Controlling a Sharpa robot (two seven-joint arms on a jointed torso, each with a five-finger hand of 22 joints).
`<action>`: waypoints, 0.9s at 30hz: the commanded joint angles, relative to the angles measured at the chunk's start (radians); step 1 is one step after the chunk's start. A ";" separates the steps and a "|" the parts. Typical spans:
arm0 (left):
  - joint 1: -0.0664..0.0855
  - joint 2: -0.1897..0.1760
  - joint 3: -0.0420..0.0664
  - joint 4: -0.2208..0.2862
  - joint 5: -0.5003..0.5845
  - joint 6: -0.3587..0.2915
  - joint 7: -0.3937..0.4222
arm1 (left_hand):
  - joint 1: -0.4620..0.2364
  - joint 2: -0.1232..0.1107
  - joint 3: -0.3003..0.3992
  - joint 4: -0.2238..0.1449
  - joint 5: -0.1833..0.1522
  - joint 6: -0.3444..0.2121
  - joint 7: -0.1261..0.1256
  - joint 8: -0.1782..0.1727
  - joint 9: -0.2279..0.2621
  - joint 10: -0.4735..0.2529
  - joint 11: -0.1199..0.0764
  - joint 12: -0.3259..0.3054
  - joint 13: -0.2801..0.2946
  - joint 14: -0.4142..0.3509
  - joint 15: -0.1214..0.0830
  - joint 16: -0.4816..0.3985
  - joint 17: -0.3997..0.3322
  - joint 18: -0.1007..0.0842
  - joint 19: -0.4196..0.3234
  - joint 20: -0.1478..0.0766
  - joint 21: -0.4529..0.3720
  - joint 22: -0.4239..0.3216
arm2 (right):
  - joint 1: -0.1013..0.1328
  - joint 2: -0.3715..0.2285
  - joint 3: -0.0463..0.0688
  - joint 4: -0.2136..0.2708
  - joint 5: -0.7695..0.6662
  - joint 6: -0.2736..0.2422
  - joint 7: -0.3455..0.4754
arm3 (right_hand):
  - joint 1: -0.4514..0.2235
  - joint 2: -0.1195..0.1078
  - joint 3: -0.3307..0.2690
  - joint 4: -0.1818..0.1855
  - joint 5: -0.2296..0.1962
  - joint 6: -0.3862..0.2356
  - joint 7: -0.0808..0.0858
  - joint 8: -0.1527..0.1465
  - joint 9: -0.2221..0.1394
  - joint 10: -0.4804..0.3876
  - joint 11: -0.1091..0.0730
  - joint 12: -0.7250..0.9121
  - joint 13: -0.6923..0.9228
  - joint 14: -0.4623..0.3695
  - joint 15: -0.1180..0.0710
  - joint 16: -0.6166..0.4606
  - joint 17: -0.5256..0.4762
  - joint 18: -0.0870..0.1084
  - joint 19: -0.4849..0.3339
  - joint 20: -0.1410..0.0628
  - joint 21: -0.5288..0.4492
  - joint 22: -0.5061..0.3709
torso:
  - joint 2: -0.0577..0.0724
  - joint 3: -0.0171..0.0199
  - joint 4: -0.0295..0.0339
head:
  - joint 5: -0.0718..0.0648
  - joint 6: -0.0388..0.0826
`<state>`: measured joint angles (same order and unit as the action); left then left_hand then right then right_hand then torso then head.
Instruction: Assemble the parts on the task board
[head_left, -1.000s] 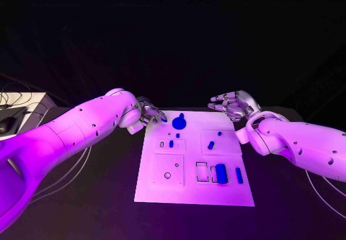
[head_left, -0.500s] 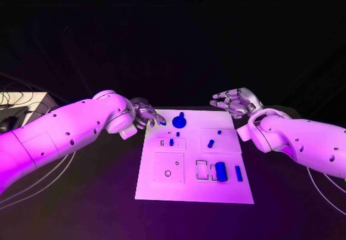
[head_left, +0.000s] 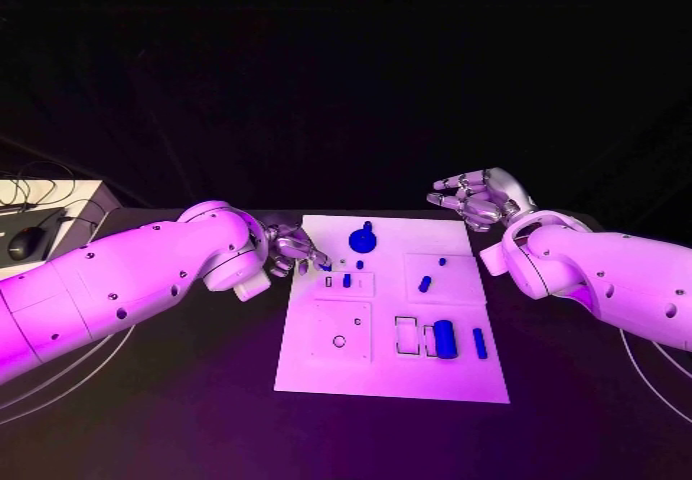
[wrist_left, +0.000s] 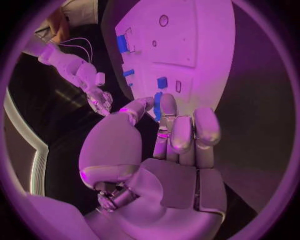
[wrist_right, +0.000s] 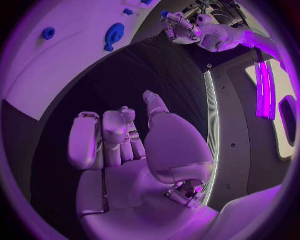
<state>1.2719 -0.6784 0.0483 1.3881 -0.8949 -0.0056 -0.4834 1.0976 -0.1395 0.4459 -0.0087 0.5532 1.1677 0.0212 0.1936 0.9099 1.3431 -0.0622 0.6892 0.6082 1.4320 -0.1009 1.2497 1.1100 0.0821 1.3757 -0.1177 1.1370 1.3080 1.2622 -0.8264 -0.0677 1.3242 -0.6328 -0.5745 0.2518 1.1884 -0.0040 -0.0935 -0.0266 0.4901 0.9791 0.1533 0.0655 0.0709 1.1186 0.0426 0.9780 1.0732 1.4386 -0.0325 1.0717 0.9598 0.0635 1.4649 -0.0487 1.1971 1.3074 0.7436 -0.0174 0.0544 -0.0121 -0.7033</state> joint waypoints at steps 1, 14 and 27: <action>-0.005 -0.002 -0.008 0.017 -0.017 -0.032 -0.011 | 0.009 0.001 0.109 -0.101 -0.002 0.030 -0.028 -0.002 0.012 0.012 -0.016 -0.005 0.011 0.000 -0.011 0.000 -0.005 -0.018 0.009 -0.002 0.005 0.051 | 0.000 0.000 0.000 -0.002 0.017 -0.027 0.043 | -0.006 0.000 0.000 -0.003 0.005 -0.005 0.004 0.002 0.001 -0.028 0.000 -0.041 -0.037 -0.010 -0.006 -0.066 -0.051 0.024 0.059 -0.008 -0.094 0.141 | -0.003 -0.0001 0.0028 | 0.001 -0.007; -0.008 0.030 -0.046 -0.002 -0.044 -0.033 -0.047 | 0.010 -0.001 0.114 -0.101 -0.001 0.029 -0.028 0.001 0.020 0.020 -0.018 -0.011 0.012 -0.001 -0.014 -0.003 -0.014 -0.021 0.012 -0.006 0.007 0.051 | 0.000 0.006 0.000 -0.010 0.137 -0.105 0.171 | 0.017 -0.006 0.000 0.001 0.010 -0.008 0.003 0.006 0.002 -0.046 -0.004 -0.220 -0.336 -0.034 -0.007 -0.372 -0.171 0.086 0.032 -0.002 -0.840 -0.149 | 0.000 -0.0002 0.0003 | 0.005 -0.014; -0.008 0.065 -0.050 -0.038 -0.083 -0.016 -0.075 | 0.015 0.001 0.109 -0.097 -0.002 0.027 -0.028 0.000 0.021 0.020 -0.018 -0.014 0.007 -0.002 -0.014 -0.003 -0.019 -0.019 0.012 -0.005 0.007 0.051 | 0.000 0.015 0.000 -0.021 0.275 -0.067 0.241 | 0.045 -0.003 0.005 0.000 0.004 -0.054 0.041 0.014 -0.001 -0.070 0.066 -0.610 -0.865 -0.086 0.077 -0.978 -0.438 0.049 -0.181 0.081 -1.132 -0.702 | 0.001 0.0006 -0.0007 | 0.008 -0.018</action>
<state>1.2638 -0.6166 -0.0015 1.3523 -0.9522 -0.0335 -0.5428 1.1004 -0.1446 0.4489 -0.0057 0.5450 1.1675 0.0208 0.1870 0.9321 1.3447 -0.0612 0.6775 0.6162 1.4314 -0.1087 1.2497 1.0914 0.0755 1.3831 -0.1250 1.1408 1.3077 1.2621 -0.8124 -0.0676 1.3046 -0.4177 -0.6621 0.4442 1.2230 -0.0093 -0.0933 -0.0267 0.4998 0.9247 0.1887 0.0771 0.0710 1.0442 0.1002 0.3902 0.2385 1.3624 0.0407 0.1130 0.5317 0.1280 1.2955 0.0273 0.0695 0.6275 0.7440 -0.0170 0.0538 -0.0035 -0.7202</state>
